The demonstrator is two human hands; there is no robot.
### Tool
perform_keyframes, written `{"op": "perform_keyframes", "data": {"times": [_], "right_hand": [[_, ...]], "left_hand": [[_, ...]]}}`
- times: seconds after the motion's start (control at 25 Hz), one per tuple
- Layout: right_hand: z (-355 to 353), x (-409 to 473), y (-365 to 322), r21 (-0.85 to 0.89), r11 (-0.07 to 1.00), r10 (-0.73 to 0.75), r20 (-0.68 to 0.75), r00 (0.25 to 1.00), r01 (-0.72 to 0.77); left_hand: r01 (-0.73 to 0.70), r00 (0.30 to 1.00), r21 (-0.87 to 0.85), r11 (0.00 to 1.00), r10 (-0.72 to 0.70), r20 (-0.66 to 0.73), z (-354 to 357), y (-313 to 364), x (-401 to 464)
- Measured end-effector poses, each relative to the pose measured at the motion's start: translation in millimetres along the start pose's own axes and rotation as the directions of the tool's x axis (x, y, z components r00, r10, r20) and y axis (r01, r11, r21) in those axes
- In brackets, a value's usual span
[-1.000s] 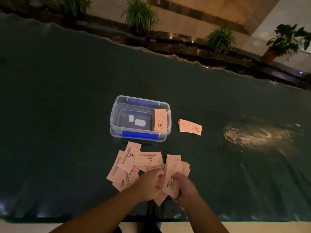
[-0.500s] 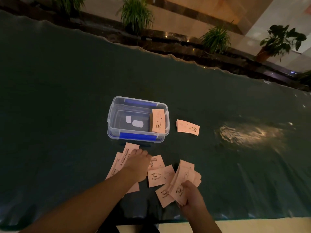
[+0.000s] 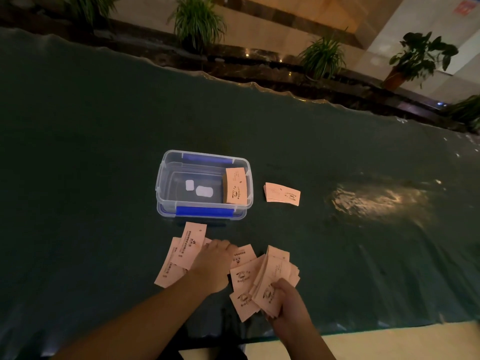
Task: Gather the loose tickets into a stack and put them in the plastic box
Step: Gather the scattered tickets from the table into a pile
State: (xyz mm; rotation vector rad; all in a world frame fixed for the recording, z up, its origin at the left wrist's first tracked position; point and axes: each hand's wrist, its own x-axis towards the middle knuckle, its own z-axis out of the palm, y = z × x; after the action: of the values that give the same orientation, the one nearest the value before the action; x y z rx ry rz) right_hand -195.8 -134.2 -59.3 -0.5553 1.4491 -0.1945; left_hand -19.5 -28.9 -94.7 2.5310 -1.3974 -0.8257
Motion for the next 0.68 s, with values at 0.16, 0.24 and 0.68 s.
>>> {"op": "perform_keyframes", "data": {"times": [0.16, 0.24, 0.68], "right_hand": [[3, 1, 0, -0.054, 0.999, -0.005, 0.023, 1.0, 0.006], [4, 4, 1, -0.081, 0.997, 0.001, 0.023, 1.0, 0.001], [10, 16, 0, -0.201, 0.978, -0.048, 0.028, 0.998, 0.052]], "left_hand": [[0.049, 0.998, 0.033, 0.998, -0.048, -0.035, -9, -21, -8], [0.065, 0.998, 0.056, 0.996, -0.064, -0.017, -13, -36, -10], [0.021, 1.0, -0.288, 0.957, -0.018, 0.012, 13, -9, -17]]}}
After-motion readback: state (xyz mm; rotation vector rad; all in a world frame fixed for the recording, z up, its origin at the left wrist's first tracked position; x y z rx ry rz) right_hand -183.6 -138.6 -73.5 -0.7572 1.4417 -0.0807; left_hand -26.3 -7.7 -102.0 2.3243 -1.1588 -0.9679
